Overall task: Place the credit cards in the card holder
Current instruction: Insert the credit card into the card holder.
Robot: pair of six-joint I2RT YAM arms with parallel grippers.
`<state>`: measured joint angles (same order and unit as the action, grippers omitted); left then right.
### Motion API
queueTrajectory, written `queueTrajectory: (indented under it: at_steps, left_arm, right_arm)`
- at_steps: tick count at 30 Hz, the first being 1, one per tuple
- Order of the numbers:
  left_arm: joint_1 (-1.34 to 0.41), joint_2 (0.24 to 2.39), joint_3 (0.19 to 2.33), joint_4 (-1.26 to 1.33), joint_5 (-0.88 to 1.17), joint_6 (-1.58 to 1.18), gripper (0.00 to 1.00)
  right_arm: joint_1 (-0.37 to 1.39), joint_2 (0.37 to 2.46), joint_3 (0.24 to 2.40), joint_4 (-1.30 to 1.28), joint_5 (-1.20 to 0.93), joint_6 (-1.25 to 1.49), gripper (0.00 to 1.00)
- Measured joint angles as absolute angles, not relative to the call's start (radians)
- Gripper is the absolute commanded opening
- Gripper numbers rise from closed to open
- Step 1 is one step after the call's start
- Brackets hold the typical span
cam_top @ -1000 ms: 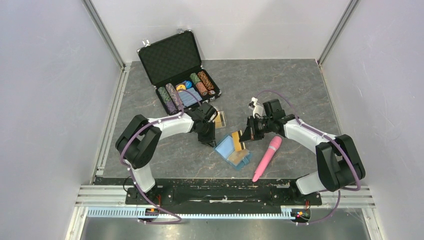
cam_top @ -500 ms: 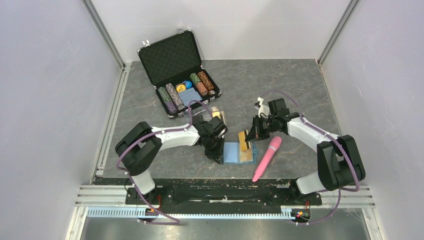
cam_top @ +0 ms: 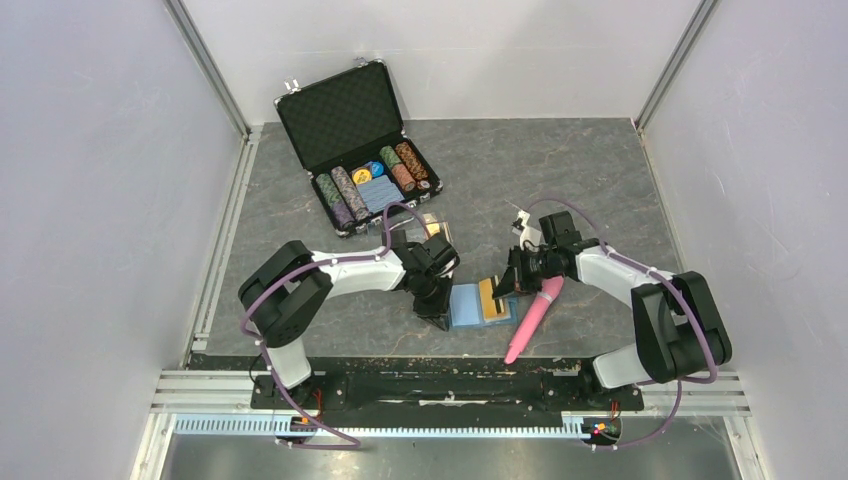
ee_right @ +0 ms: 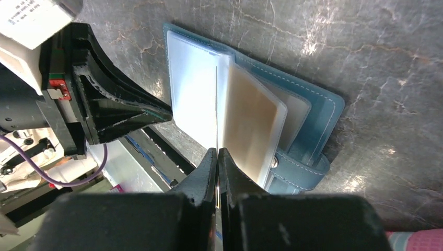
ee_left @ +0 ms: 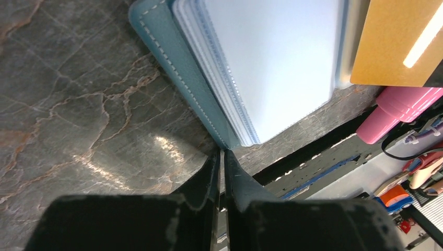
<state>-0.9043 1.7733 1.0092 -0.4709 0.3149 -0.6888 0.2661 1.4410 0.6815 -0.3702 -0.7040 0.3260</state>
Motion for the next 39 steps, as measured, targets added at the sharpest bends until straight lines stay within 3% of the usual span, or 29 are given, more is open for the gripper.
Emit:
queueTrajectory:
  at_steps: [6,39]
  left_arm:
    - [-0.883,1.768,0.997,-0.48,0.308,-0.709,0.02]
    - [-0.859,1.837,1.063,-0.527,0.369,-0.725,0.02]
  right_arm:
    - [0.266,1.457,0.627,-0.303,-0.727,0.346,0.0]
    - [0.32,1.61,0.548,0.057,-0.852,0.463,0.0]
